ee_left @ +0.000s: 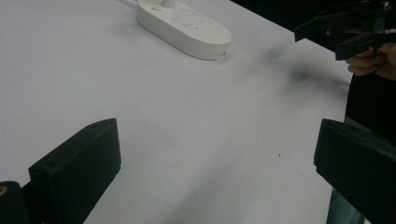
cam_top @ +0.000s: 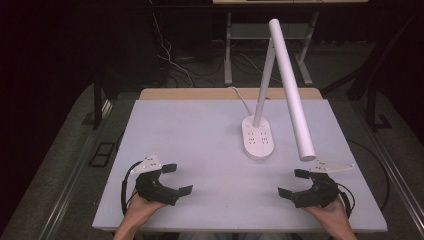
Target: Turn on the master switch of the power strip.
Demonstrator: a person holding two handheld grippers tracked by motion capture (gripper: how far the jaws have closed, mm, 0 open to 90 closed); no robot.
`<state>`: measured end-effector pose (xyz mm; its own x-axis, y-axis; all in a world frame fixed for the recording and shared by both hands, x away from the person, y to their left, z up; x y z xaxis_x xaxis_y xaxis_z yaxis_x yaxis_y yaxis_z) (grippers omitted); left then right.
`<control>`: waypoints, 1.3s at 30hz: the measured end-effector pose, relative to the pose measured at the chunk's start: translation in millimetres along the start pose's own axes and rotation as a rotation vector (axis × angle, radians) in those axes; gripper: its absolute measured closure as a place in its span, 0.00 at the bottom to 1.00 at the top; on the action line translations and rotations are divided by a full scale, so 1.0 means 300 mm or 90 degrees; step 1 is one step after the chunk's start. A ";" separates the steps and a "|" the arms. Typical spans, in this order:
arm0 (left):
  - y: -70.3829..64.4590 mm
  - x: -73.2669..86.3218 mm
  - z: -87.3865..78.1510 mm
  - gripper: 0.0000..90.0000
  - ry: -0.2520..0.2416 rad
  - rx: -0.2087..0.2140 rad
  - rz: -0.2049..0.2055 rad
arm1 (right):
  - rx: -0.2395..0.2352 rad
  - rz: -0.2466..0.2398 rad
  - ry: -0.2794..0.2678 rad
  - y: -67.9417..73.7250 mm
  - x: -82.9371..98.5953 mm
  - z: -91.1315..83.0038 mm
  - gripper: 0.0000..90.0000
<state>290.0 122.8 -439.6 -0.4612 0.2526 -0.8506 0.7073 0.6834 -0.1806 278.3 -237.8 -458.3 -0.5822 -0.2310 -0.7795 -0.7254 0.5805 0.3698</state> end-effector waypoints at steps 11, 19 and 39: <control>0.004 -0.020 0.008 0.00 0.008 0.013 -0.004 | 0.000 0.004 0.005 0.000 0.004 -0.001 0.00; 0.013 -0.066 0.023 0.00 0.017 0.010 0.008 | 0.000 0.000 0.006 -0.002 0.004 0.004 0.00; 0.030 -0.174 0.062 0.01 0.032 0.007 0.028 | 0.002 -0.001 0.007 -0.003 0.006 0.002 0.00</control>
<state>330.4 103.0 -406.0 -0.4554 0.3167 -0.8320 0.7332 0.6636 -0.1487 278.3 -238.4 -460.3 -0.5857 -0.2402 -0.7741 -0.7247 0.5828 0.3675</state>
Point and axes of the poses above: each handheld gripper's, and its own axes: z roughly forward along the jaws, x roughly out of its underside, y roughly to its left, the point moved 7 cm from there along z, roughly forward along the jaws, and after that the axes turned 10 degrees about -x, right-handed, at the moved point
